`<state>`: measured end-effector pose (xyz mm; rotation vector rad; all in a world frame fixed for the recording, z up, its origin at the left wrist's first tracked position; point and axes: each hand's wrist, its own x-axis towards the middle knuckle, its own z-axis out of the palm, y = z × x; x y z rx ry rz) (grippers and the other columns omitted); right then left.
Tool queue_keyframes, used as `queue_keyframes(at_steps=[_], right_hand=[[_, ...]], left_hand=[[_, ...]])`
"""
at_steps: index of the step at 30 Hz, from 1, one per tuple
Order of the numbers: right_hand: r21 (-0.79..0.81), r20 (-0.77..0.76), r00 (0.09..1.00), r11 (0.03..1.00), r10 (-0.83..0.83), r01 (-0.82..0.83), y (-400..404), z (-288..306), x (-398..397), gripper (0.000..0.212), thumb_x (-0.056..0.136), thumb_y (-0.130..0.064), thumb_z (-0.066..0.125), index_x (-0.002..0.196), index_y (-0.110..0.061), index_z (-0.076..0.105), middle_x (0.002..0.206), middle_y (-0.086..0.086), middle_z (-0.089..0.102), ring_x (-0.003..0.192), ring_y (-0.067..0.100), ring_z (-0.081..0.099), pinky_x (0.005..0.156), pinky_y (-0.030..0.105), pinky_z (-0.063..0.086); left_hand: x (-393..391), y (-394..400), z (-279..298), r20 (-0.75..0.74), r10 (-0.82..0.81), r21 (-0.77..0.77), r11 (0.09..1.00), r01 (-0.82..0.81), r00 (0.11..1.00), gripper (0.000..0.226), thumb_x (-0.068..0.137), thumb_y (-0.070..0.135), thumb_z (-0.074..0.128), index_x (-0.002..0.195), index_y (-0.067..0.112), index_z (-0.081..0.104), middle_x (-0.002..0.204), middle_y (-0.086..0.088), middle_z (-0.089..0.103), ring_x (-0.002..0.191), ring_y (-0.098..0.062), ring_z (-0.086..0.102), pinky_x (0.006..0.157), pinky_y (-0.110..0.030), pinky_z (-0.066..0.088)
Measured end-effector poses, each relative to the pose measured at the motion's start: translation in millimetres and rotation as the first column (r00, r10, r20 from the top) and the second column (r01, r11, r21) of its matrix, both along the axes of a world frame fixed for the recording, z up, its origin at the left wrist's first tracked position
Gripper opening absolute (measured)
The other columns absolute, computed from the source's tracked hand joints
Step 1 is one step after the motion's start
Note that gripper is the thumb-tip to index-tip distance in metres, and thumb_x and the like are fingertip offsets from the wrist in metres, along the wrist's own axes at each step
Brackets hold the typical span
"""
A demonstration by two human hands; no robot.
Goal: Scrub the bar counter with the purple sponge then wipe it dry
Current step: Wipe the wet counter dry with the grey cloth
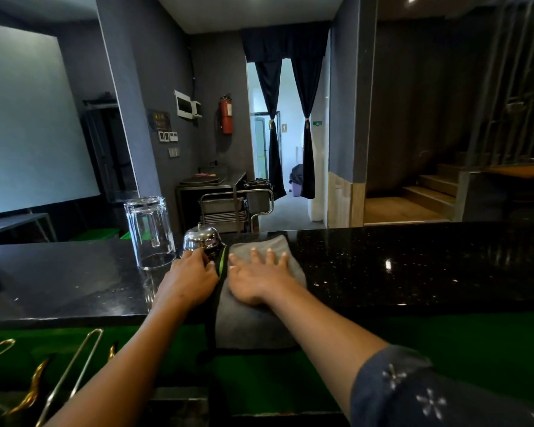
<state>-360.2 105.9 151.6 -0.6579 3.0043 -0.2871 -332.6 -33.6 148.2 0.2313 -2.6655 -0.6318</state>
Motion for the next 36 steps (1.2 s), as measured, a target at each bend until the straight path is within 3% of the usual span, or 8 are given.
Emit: queue_keyframes(at_steps=[6,14,17,22,26,31,36], right_hand=[[0.009,0.008,0.998,0.998,-0.070,0.070,-8,4,-24,0.056,0.097,-0.044,0.016,0.150,-0.034,0.003,0.159,0.012,-0.006,0.142,0.042,-0.009,0.108,0.063,-0.014],[0.040,0.028,1.000,0.999,0.000,-0.001,6,19,-77,0.051,0.099,-0.042,0.016,0.150,-0.036,0.008,0.160,0.008,-0.002,0.144,0.036,-0.003,0.111,0.063,-0.006],[0.044,-0.017,0.997,0.997,-0.070,0.071,56,15,-102,0.052,0.097,-0.045,0.016,0.149,-0.039,0.013,0.160,0.005,0.007,0.144,0.034,0.006,0.112,0.062,0.002],[0.077,-0.015,0.936,0.933,-0.351,0.351,208,1,-157,0.055,0.091,-0.054,0.010,0.146,-0.047,0.012,0.160,0.002,0.011,0.144,0.032,0.012,0.112,0.060,0.009],[0.083,-0.004,0.865,0.862,-0.502,0.500,290,-5,-178,0.061,0.087,-0.057,0.005,0.147,-0.044,0.013,0.160,0.001,0.008,0.145,0.028,0.009,0.113,0.057,0.008],[0.074,-0.013,0.892,0.889,-0.452,0.452,230,7,-136,0.057,0.093,-0.052,0.019,0.147,-0.035,0.021,0.158,0.009,0.017,0.142,0.036,0.015,0.111,0.061,0.011],[0.052,-0.054,0.990,0.990,-0.130,0.133,97,16,-60,0.055,0.096,-0.050,0.019,0.149,-0.036,0.013,0.159,0.011,0.006,0.143,0.038,0.006,0.112,0.062,0.002]], left_hand=[[-5,-2,-5,-0.008,-0.029,-0.032,0.999,0.029,1.000,0.029,0.092,0.038,0.040,0.110,0.021,0.056,0.116,-0.007,0.058,0.103,-0.025,0.055,0.091,-0.046,0.045],[-8,-12,-4,0.007,-0.134,-0.062,0.989,0.134,0.991,0.033,0.094,0.038,0.043,0.123,0.027,0.055,0.125,-0.002,0.057,0.105,-0.015,0.054,0.084,-0.029,0.041],[-5,-10,-4,0.001,-0.139,-0.067,0.988,0.139,0.990,0.034,0.094,0.039,0.042,0.123,0.027,0.055,0.124,0.000,0.057,0.106,-0.013,0.053,0.086,-0.029,0.041],[-4,-8,-4,-0.009,-0.125,-0.072,0.990,0.124,0.992,0.033,0.095,0.038,0.043,0.122,0.026,0.056,0.123,-0.001,0.059,0.103,-0.012,0.053,0.086,-0.028,0.041],[-5,-3,-5,0.015,-0.077,-0.068,0.995,0.078,0.997,0.035,0.094,0.044,0.040,0.121,0.027,0.055,0.124,-0.002,0.058,0.108,-0.019,0.055,0.093,-0.040,0.045],[-8,1,-2,0.052,-0.071,-0.068,0.995,0.074,0.996,0.034,0.094,0.043,0.039,0.119,0.025,0.054,0.124,-0.004,0.056,0.108,-0.021,0.054,0.092,-0.045,0.046],[-3,2,-1,0.048,-0.062,-0.081,0.995,0.066,0.997,0.032,0.096,0.037,0.036,0.116,0.022,0.055,0.122,-0.007,0.057,0.106,-0.026,0.055,0.091,-0.045,0.045]])
